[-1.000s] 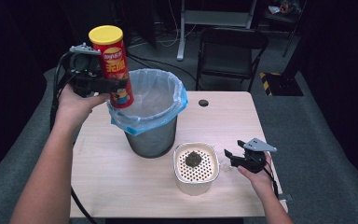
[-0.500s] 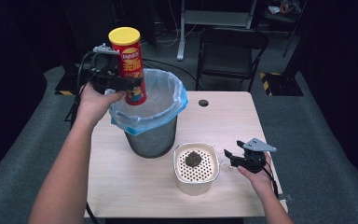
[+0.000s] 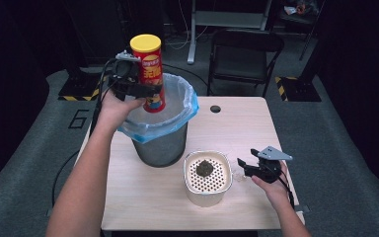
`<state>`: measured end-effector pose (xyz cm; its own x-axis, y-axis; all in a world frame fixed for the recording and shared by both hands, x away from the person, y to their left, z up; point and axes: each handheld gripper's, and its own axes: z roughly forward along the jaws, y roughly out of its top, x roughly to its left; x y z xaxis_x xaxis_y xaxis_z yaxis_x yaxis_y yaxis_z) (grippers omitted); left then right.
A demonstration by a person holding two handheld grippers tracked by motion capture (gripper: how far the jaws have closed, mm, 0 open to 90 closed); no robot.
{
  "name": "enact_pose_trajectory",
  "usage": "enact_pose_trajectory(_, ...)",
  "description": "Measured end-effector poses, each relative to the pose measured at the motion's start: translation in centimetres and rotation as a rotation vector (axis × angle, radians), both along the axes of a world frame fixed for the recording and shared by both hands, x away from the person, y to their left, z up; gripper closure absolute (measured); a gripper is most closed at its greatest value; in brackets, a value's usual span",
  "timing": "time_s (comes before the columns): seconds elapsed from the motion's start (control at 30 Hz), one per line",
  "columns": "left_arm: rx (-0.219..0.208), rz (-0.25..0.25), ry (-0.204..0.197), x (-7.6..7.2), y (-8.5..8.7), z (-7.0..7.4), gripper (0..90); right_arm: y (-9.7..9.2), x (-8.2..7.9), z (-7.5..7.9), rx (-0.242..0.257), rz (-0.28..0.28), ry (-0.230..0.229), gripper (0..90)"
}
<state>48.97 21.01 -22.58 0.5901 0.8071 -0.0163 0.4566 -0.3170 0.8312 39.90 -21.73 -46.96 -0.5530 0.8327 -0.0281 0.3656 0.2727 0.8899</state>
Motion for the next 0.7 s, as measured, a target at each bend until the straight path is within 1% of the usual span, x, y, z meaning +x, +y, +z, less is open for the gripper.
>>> enact_pose_trajectory(0.03, 0.012, 0.0, 0.015, 0.2, -0.1, -0.3, 23.8, 0.0, 0.0, 0.0, -0.001, 0.0, -0.001, 31.6)
enact_pose_trajectory(0.13, 0.022, -0.005, 0.048, 0.6, -0.3, -0.9, 23.7, -0.1, 0.0, 0.0, -0.002, 0.002, 0.0, 31.6)
enact_pose_trajectory(0.2, 0.036, -0.009, 0.079, 0.8, -0.4, -1.2, 23.9, -0.1, 0.0, 0.0, 0.0, 0.001, 0.0, 31.6)
enact_pose_trajectory(0.23, 0.045, -0.004, 0.088, 0.9, -0.5, -1.4, 23.9, 0.0, 0.0, 0.0, 0.001, -0.002, 0.0, 31.6)
enact_pose_trajectory(0.3, 0.053, 0.014, 0.071, 0.8, -0.6, -1.5, 23.6, 0.0, 0.0, 0.0, 0.0, 0.001, 0.001, 31.6)
enact_pose_trajectory(0.33, 0.049, 0.016, 0.066, 0.7, -0.4, -1.5, 20.1, 0.0, 0.0, 0.0, -0.004, 0.005, 0.002, 31.6)
enact_pose_trajectory(0.37, 0.017, 0.03, 0.066, 0.8, -0.2, -1.5, 17.1, 0.0, 0.0, 0.0, -0.004, 0.005, 0.002, 31.6)
enact_pose_trajectory(0.4, 0.001, 0.035, 0.073, 0.8, 0.1, -1.3, 14.6, 0.0, 0.0, 0.0, -0.003, 0.005, 0.001, 31.6)
enact_pose_trajectory(0.47, -0.015, 0.045, 0.056, 0.6, 0.6, -1.2, 14.2, 0.0, 0.0, 0.0, 0.001, 0.002, 0.0, 31.6)
enact_pose_trajectory(0.6, -0.027, 0.05, 0.046, 0.0, 1.5, -0.9, 14.7, 0.0, 0.0, 0.0, 0.001, 0.002, 0.0, 31.6)
enact_pose_trajectory(0.7, -0.031, 0.048, 0.038, -0.4, 1.9, -1.0, 15.8, 0.0, 0.0, 0.0, 0.002, 0.002, 0.001, 31.6)
